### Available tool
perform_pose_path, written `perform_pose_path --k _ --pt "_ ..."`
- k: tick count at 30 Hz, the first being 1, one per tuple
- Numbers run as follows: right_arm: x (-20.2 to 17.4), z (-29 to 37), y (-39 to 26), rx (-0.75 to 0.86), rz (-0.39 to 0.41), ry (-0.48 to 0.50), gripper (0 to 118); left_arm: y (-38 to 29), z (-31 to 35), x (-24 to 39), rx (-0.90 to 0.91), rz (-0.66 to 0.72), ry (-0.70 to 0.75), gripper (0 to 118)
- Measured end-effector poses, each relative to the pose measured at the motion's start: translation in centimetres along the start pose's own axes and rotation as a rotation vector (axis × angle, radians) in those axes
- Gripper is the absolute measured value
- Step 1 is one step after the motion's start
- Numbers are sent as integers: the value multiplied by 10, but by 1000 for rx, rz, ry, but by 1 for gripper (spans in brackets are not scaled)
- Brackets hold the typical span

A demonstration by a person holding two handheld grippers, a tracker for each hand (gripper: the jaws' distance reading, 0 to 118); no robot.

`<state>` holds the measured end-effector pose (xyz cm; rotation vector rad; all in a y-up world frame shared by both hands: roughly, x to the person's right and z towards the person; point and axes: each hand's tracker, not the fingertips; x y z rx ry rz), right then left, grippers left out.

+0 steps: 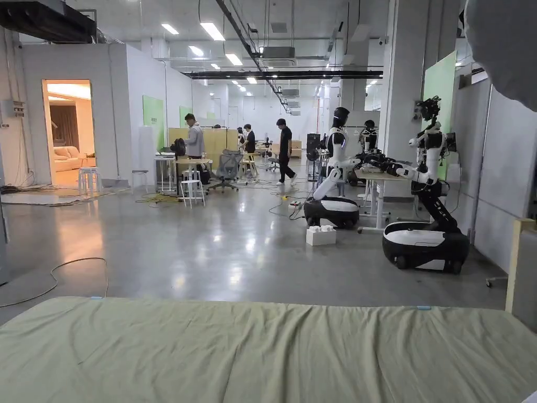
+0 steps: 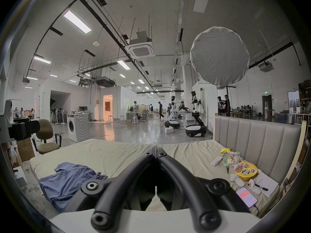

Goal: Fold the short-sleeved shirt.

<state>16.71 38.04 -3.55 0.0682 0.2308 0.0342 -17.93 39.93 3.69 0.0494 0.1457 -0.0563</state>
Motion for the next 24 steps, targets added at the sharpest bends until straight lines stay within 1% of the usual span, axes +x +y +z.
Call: perform_pose_path --k 4,6,7,9,11,14,15,16,18,19,20,21,22,23,24 --pt "0 1 1 2 9 -1 0 1 1 -4 11 51 0 0" --pt "0 1 2 2 23 2 0 5 -3 -6 -10 49 11 0" --pt "0 0 2 2 40 2 0 5 -5 -6 -18 25 19 0" --pt "-2 -1 4 -1 113 -5 0 6 -7 -3 -23 -71 24 0" --pt "-6 -2 4 2 161 -6 0 7 -10 0 -40 -145 19 0" --pt "-10 -3 4 2 168 10 0 5 -11 9 -45 -237 22 0" --pt "-13 -5 4 -2 234 19 0 1 -11 16 -42 -345 34 0" --pt "-18 -8 3 -6 345 6 0 -4 -12 23 -35 -475 47 0" --pt "-33 -18 -5 -57 752 -19 0 -28 -15 41 -52 -899 58 0" --pt "-42 -20 -21 -47 1032 -19 0 -47 -17 47 -99 -1142 29 0" --pt "-44 -15 -31 -48 1286 19 0 -68 -17 49 -116 -1329 -4 0" --pt "-52 -17 -65 -9 1530 112 0 -91 -14 49 -124 -1450 -43 0" --pt "-52 -13 -82 -37 1645 166 0 -108 -12 49 -138 -1527 -91 0" --pt "-49 -8 -100 -31 1745 226 0 -127 -7 49 -177 -1596 -173 0" --pt "-47 -3 -116 -53 1804 291 0 -146 -2 50 -215 -1643 -245 0"
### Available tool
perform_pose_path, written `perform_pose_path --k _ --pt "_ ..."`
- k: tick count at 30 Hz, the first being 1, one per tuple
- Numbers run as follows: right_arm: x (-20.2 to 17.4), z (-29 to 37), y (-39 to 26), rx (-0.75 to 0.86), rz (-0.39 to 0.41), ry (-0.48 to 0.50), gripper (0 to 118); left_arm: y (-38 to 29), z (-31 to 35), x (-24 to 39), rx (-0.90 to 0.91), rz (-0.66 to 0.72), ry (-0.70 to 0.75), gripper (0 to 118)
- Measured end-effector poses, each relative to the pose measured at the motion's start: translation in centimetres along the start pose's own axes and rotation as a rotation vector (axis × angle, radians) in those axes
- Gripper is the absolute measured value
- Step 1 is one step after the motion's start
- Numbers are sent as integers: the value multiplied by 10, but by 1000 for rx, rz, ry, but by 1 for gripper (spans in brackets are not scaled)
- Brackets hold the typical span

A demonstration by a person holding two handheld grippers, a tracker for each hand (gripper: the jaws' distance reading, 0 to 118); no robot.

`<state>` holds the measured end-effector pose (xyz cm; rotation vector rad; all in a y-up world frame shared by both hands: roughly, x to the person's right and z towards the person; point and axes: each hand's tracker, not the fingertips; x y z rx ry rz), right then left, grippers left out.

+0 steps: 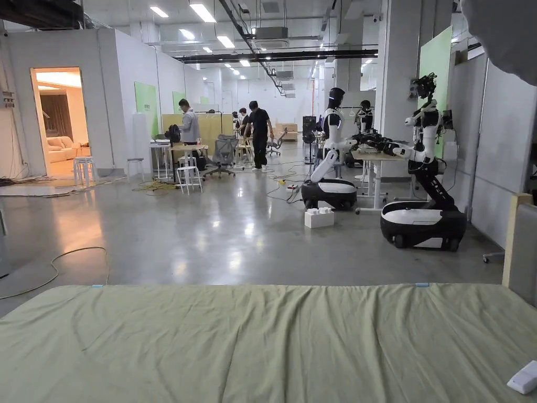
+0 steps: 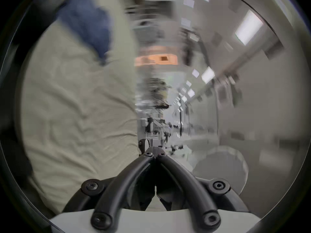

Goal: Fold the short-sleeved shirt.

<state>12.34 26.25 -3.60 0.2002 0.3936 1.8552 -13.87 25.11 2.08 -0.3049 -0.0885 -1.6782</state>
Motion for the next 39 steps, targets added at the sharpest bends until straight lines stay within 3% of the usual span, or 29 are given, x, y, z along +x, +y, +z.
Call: perform_pose_path --k 2,4,5,7,10,11,13,14,16,17,18,19,21,23,25,29,33,39 --pt "-13 6 5 66 18 120 0 3 -3 35 27 -91 -65 0" --pt "-23 7 10 86 35 171 0 6 -3 50 63 -118 -96 0" --pt "-22 7 11 87 9 158 0 10 -4 44 61 -57 -105 0" --pt "-12 5 9 59 -177 136 0 22 1 -2 27 153 -87 0" --pt "52 1 -7 -12 -757 100 0 22 5 -74 0 550 18 0" --pt "70 3 -21 -32 -1003 79 0 18 10 -99 -9 719 54 0" --pt "88 10 -44 -20 -1407 -37 0 1 25 -135 -2 1101 84 0" --pt "73 16 -57 -26 -1652 -109 0 -37 22 -120 25 1376 69 0" --pt "51 27 -67 7 -1978 -203 0 -70 31 -109 130 1822 20 0" --pt "42 32 -67 64 -2035 -230 0 -84 32 -97 225 1959 -40 0" --pt "40 31 -65 22 -2062 -197 0 -80 34 -93 251 1985 -74 0" --pt "42 32 -64 -30 -1978 -178 0 -80 35 -90 193 1924 -45 0" --pt "46 33 -60 -30 -1887 -163 0 -72 38 -90 100 1724 52 0" --pt "52 35 -59 11 -1834 -194 0 -67 40 -94 114 1736 37 0" --pt "45 32 -60 -29 -1934 -131 0 -71 41 -93 166 1814 7 0" --pt "45 35 -60 -15 -1927 -127 0 -67 43 -94 135 1750 19 0" --pt "46 37 -61 -23 -1911 -133 0 -70 46 -94 160 1829 -10 0" --pt "49 38 -62 -20 -1902 -135 0 -71 49 -93 142 1803 -2 0"
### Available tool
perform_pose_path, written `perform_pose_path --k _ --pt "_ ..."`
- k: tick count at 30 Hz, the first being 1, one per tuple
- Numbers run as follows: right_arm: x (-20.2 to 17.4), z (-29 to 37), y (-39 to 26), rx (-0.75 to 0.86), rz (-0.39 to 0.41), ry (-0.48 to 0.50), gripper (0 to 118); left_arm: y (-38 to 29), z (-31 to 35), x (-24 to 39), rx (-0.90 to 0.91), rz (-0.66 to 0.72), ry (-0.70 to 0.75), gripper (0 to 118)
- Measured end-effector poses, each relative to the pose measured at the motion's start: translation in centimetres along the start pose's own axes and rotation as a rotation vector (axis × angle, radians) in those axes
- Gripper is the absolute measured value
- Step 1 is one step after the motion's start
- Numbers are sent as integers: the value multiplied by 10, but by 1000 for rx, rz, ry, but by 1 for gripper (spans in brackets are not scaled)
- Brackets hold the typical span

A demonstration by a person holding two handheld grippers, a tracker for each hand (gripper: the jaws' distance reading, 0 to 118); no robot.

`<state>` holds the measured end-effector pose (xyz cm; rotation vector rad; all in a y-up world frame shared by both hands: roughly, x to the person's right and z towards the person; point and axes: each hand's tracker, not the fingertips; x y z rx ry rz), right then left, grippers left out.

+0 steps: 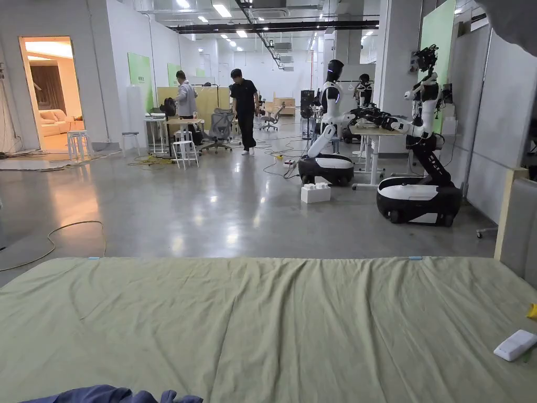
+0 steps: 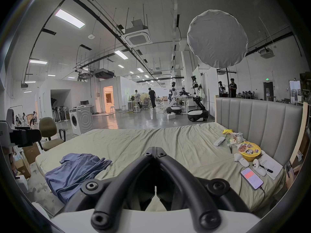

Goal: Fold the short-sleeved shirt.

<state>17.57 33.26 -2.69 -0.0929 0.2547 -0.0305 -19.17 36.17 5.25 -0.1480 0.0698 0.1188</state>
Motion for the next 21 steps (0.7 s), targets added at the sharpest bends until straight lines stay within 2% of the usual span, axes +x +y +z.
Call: perform_pose_path --k 11,16,18,19,20,21 --pt "-3 -5 -7 -37 3 9 0 -1 -2 -5 -4 -30 -9 3" --pt "-3 -10 -18 -92 -4 31 0 -6 -4 -52 -69 70 9 37" --pt "-3 -13 -24 -123 7 42 0 -16 -13 -75 -152 69 63 68" --pt "-4 -14 -27 -135 8 41 0 -21 -19 -86 -175 56 92 79" --pt "-4 -16 -31 -150 3 41 0 -29 -29 -97 -212 31 133 88" --pt "-4 -18 -34 -168 -5 45 0 -37 -38 -107 -239 14 154 90"
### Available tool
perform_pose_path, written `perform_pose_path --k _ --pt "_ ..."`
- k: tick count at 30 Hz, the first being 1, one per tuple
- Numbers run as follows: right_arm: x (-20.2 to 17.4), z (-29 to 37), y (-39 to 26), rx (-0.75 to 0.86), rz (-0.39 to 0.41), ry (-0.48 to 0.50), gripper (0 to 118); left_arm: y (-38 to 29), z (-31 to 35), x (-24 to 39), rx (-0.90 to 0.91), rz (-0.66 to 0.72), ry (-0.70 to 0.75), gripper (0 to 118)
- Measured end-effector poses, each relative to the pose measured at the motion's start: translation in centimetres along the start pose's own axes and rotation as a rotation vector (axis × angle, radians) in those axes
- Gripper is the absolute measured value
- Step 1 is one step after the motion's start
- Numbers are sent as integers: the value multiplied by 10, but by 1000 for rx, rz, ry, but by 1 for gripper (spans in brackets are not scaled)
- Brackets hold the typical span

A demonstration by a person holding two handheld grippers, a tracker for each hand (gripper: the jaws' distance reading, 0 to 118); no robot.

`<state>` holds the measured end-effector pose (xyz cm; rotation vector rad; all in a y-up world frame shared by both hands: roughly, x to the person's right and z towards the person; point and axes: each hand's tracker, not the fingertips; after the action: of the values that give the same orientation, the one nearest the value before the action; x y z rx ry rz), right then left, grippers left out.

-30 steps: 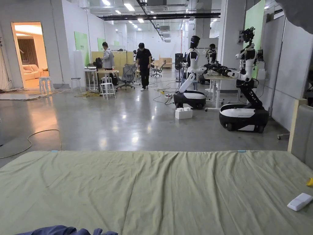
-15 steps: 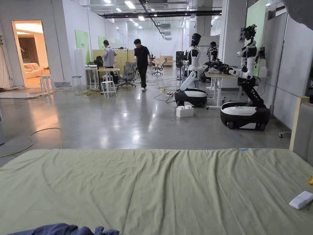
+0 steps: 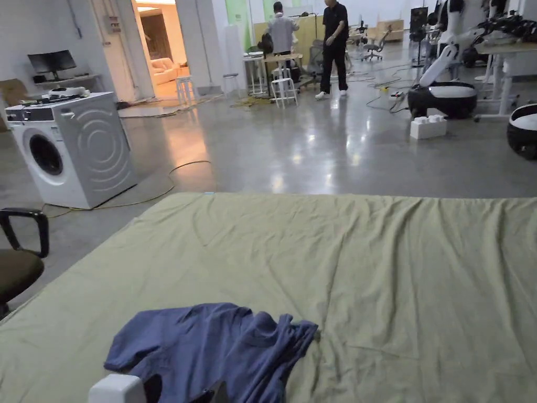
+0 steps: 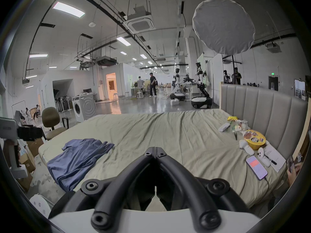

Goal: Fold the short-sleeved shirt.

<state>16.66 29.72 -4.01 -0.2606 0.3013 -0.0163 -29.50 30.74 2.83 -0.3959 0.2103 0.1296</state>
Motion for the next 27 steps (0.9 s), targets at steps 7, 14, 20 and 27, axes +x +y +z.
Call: perform_pose_path --k 7,14,20,27 --pt "0 -11 -20 -107 12 -15 0 -29 -139 -44 -230 -37 -39 96" --pt "10 -16 -37 -229 19 -110 0 -59 -280 -71 -414 8 31 96" --pt "21 -29 -47 -288 24 -161 0 -83 -314 -70 -485 -60 47 81" --pt "26 -31 -46 -274 -10 -151 0 -82 -311 -57 -485 -147 60 2"
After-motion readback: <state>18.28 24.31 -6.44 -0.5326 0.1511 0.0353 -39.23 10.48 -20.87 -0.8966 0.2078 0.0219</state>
